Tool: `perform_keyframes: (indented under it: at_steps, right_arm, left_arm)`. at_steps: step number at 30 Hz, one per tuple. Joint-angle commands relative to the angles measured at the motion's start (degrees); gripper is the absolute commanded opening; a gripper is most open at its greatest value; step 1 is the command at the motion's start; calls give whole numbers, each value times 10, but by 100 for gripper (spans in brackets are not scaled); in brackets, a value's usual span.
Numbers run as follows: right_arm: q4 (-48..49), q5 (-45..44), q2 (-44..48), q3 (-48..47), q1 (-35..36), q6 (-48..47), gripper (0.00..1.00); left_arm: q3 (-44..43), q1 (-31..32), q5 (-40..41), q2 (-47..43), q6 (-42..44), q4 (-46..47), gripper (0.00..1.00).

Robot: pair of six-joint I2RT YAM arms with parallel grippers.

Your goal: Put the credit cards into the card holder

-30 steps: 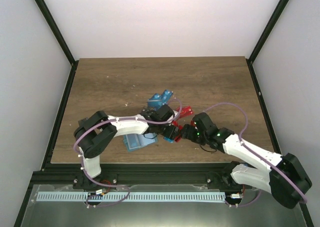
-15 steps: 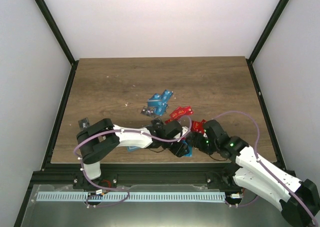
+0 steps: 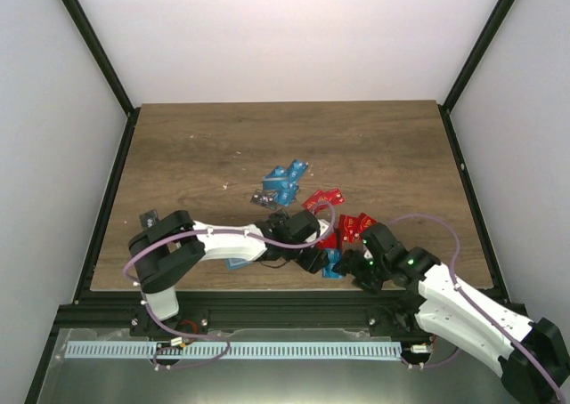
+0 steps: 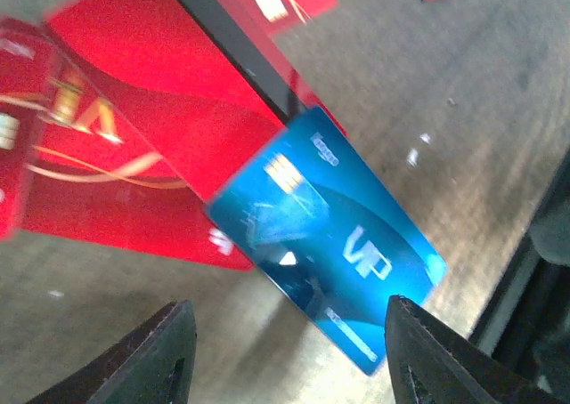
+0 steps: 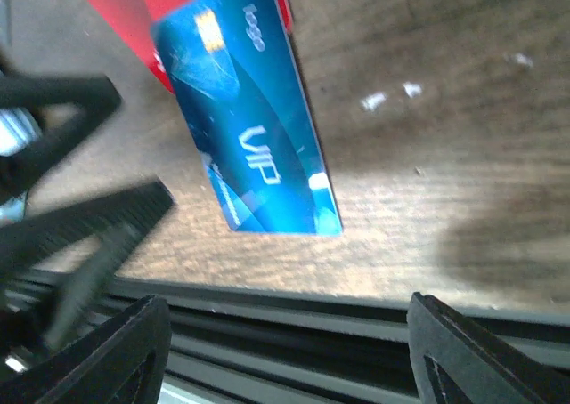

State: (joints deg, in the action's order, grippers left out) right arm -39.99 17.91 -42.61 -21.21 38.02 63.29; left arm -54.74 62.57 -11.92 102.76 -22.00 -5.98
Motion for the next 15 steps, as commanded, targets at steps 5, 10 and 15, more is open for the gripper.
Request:
perform_keyframes:
  at_steps: [5, 10, 15]
  right_arm:
    - [-97, 45, 47, -4, 2, -8, 76]
    - [-85, 70, 59, 17, 2, -15, 78]
    - [-94, 50, 65, 13, 1, -12, 82]
  left_arm:
    - [-75, -32, 25, 49, 44, 26, 60]
    - [-142, -54, 57, 107, 56, 6, 67]
    - [-180, -88, 18, 174, 53, 4, 75]
